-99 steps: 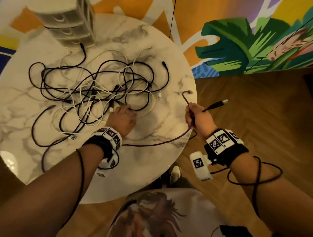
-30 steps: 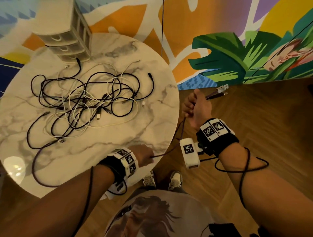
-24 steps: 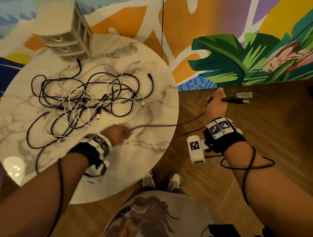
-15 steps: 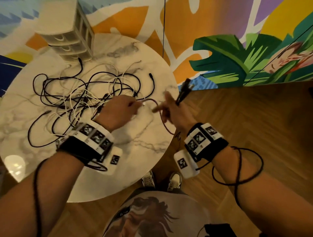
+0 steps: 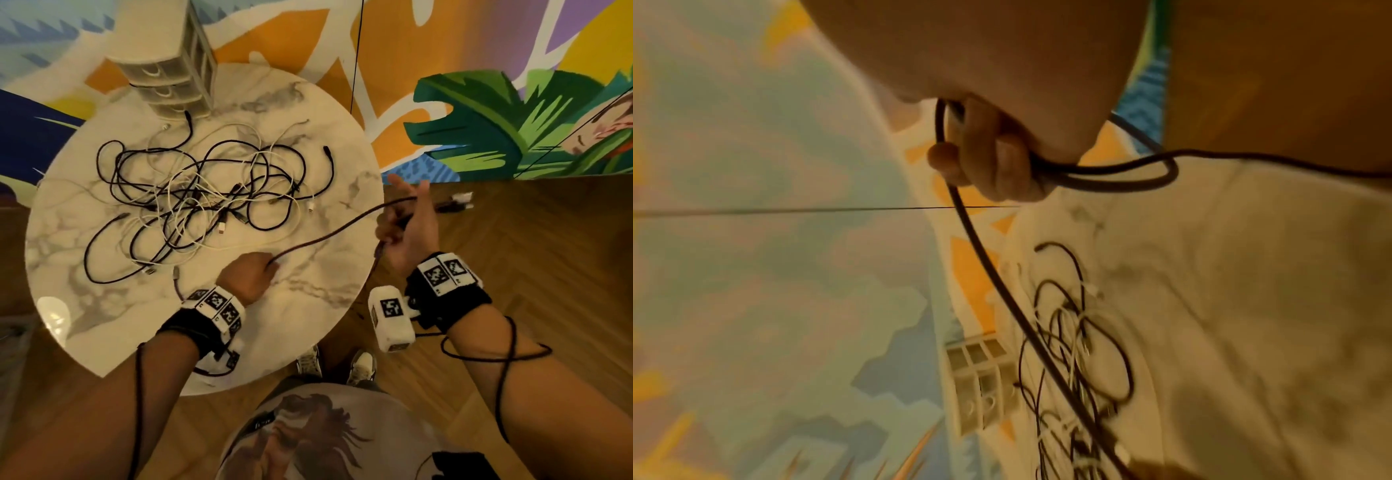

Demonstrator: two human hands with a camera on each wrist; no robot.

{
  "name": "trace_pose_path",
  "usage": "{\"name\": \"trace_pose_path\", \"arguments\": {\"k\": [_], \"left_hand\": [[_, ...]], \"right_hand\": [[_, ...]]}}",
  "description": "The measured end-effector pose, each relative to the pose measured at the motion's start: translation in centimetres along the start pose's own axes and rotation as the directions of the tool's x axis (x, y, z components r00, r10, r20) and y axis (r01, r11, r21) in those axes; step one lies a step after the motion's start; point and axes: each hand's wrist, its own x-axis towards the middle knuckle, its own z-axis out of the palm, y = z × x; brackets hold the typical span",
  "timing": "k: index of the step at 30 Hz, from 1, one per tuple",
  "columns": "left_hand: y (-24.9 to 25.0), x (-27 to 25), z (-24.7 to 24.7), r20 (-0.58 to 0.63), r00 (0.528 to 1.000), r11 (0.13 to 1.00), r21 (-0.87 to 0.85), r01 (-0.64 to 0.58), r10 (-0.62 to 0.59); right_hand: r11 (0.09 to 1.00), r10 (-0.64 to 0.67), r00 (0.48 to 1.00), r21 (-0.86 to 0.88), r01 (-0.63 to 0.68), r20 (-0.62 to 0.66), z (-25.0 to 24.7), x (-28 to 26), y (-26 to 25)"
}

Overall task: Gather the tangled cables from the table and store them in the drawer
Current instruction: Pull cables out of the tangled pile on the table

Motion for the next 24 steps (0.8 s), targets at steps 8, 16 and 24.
{"name": "trace_pose_path", "arguments": {"k": [8,16,24], "left_hand": [[5.2,-1.3,0.0,-0.111,0.968,0.951,0.240,-0.193,0.224],[-1.6,-0.4,1.1,0.077,0.995,0.950,-0.303,0.078,-0.057],[10.6,-1.3,6.1,0.575,0.735,0.873,-0.486,-0.048,0.360]], "right_hand": [[0.874,0.254,0.943,-0.468,-0.129,0.216,3.1,-2.3,5.5],[0.966,0.008,0.999,-0.257,0.005,0.051,0.9,-1.6,-1.8],[0.897,-0.207,0.976,-0.413,0.160,-0.071,-1.9,-2.2,-5.1]]}}
